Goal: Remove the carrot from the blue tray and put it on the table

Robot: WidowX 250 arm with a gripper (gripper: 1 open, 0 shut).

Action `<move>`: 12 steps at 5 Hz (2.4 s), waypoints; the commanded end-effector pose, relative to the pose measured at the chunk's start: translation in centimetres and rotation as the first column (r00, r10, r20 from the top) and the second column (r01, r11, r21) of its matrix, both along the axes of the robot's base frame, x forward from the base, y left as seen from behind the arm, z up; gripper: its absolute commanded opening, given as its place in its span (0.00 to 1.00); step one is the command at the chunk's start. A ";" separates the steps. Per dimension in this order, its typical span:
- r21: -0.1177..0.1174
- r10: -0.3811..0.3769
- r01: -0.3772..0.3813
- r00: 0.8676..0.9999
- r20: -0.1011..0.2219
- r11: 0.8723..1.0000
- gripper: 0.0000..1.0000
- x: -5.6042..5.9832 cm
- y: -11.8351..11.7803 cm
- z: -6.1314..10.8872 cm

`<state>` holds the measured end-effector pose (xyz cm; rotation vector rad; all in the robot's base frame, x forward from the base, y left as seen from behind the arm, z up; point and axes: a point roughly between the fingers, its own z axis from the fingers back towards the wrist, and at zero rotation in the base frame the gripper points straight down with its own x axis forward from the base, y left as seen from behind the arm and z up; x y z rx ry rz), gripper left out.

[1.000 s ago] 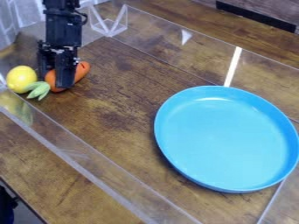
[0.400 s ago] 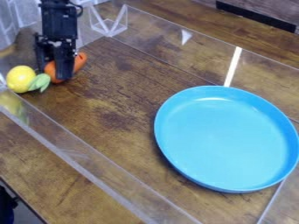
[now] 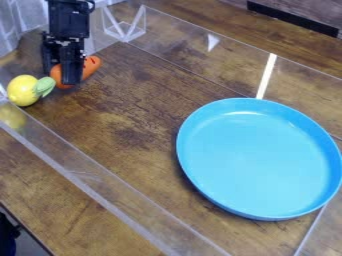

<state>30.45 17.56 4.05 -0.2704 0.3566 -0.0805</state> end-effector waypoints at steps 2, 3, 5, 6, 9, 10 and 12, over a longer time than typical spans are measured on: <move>-0.003 0.025 -0.025 0.998 0.057 1.000 0.00 -0.2 1.1 2.8; -0.021 -0.009 0.010 0.999 0.052 1.000 0.00 -0.3 0.7 2.8; -0.047 -0.082 0.084 0.996 0.043 0.995 0.00 0.4 -0.1 3.2; -0.059 -0.117 0.119 0.992 0.039 0.991 0.00 1.2 -0.4 3.5; -0.117 -0.135 0.139 0.990 0.049 0.983 0.00 1.9 -3.6 2.8; -0.135 -0.116 0.123 0.992 0.057 0.983 0.00 1.3 -3.5 2.6; -0.174 -0.079 0.090 0.994 0.073 0.981 0.00 0.8 -3.4 3.8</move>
